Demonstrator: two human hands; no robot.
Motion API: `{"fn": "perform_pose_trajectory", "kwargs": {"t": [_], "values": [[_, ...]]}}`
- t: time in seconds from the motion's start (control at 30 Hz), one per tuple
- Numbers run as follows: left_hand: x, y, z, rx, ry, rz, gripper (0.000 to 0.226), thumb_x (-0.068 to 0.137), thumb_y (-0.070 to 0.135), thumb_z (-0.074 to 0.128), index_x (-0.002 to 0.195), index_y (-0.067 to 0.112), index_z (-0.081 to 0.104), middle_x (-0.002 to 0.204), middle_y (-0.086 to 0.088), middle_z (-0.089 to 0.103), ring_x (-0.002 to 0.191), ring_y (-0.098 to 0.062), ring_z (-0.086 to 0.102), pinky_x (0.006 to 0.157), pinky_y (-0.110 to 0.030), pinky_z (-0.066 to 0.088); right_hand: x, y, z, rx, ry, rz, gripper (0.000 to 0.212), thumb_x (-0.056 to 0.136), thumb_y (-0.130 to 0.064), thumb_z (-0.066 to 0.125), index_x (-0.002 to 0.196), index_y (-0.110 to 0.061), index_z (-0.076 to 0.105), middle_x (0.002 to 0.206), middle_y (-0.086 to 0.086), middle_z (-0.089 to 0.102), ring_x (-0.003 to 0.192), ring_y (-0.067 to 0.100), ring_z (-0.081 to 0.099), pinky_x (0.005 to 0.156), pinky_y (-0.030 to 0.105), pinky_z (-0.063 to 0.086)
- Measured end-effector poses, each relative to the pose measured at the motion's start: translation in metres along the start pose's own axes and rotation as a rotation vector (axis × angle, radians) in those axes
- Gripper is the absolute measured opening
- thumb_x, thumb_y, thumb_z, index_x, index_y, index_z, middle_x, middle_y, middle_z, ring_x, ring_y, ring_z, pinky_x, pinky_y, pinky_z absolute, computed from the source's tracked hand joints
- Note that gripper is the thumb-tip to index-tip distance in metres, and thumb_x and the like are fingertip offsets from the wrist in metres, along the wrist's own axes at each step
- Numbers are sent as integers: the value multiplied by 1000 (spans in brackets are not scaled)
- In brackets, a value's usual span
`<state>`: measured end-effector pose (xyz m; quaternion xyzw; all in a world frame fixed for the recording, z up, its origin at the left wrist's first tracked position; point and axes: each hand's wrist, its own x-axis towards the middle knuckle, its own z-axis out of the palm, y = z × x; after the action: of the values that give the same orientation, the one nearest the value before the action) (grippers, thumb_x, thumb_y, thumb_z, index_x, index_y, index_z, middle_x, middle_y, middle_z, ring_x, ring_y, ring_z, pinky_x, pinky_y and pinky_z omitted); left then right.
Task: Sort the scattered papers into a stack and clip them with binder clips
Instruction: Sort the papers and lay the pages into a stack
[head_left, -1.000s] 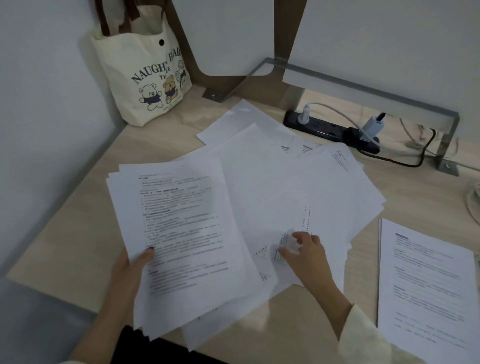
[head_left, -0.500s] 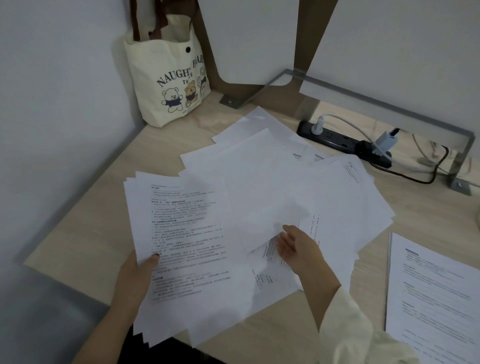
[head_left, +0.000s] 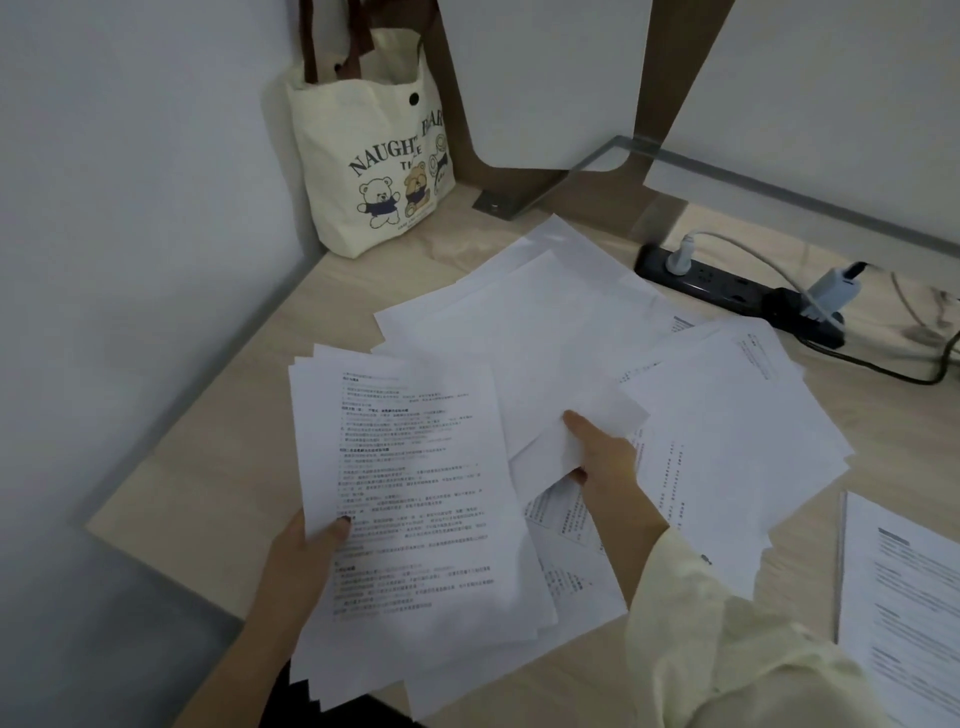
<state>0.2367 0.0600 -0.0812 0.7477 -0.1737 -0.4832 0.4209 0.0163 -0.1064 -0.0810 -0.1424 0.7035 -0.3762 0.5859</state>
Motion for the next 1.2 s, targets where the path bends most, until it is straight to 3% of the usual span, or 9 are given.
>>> {"fn": "perform_pose_trajectory", "kwargs": {"t": [0.07, 0.23, 0.47, 0.53, 0.63, 0.7, 0.8, 0.9, 1.2], "values": [[-1, 2, 1, -18, 2, 4, 35, 92, 11, 53, 126, 16, 52, 110, -4, 60, 96, -23, 56, 90, -33, 40, -1, -5, -5, -13, 25, -32, 52, 77, -18, 73, 122, 0, 53, 109, 12, 60, 100, 29, 56, 93, 40, 48], [-10, 13, 11, -93, -15, 22, 29, 91, 9, 53, 116, 24, 53, 94, 11, 61, 82, -6, 55, 73, -24, 41, -23, -62, -50, -45, 164, -330, 40, 83, -15, 64, 119, 0, 54, 104, 11, 58, 91, 25, 55, 81, 33, 45], [-14, 23, 36, -144, -95, -3, 40, 87, 14, 60, 127, 13, 55, 121, -4, 63, 110, -25, 57, 103, -41, 39, -75, -137, -107, -120, 359, -741, 21, 87, -21, 59, 105, -11, 56, 97, 3, 56, 87, 21, 55, 75, 30, 43], [-12, 24, 43, -153, -103, -12, 42, 86, 14, 61, 128, 12, 55, 123, -5, 62, 112, -27, 57, 105, -45, 38, -89, -139, -114, -176, 364, -866, 23, 90, -21, 55, 113, -15, 55, 98, 1, 55, 87, 18, 54, 74, 27, 43], [-8, 21, 52, -154, -152, -48, 32, 87, 14, 59, 119, 16, 60, 116, -6, 66, 105, -27, 62, 99, -45, 43, -94, -114, -119, -498, 199, -1033, 31, 93, -9, 50, 121, -18, 58, 101, -2, 60, 78, 4, 57, 67, 14, 42], [-8, 20, 56, -121, -189, -65, 31, 86, 17, 60, 117, 19, 61, 116, -6, 67, 103, -27, 63, 99, -48, 44, -83, -81, -121, -822, -37, -1075, 51, 86, 8, 46, 118, -29, 59, 116, -6, 61, 97, 3, 59, 88, 15, 44], [-11, 19, 64, -120, -196, -61, 35, 88, 15, 58, 123, 15, 58, 114, -6, 66, 104, -26, 62, 100, -46, 43, -63, -25, -121, -1107, -238, -984, 59, 77, 3, 37, 121, -28, 60, 133, 1, 55, 125, 17, 49, 105, 20, 32], [-15, 18, 71, -127, -205, -52, 38, 88, 15, 58, 126, 14, 56, 116, -5, 65, 106, -25, 60, 102, -45, 41, -55, 14, -120, -1134, -343, -922, 56, 73, -1, 42, 119, -26, 63, 129, 7, 59, 120, 25, 54, 104, 40, 41], [-21, 15, 83, -137, -235, -69, 27, 92, 25, 52, 118, 24, 60, 113, -1, 69, 102, -22, 65, 90, -42, 50, -64, 44, -105, -1168, -459, -922, 54, 82, -8, 40, 130, -30, 52, 141, 3, 48, 130, 18, 43, 109, 21, 22]]}}
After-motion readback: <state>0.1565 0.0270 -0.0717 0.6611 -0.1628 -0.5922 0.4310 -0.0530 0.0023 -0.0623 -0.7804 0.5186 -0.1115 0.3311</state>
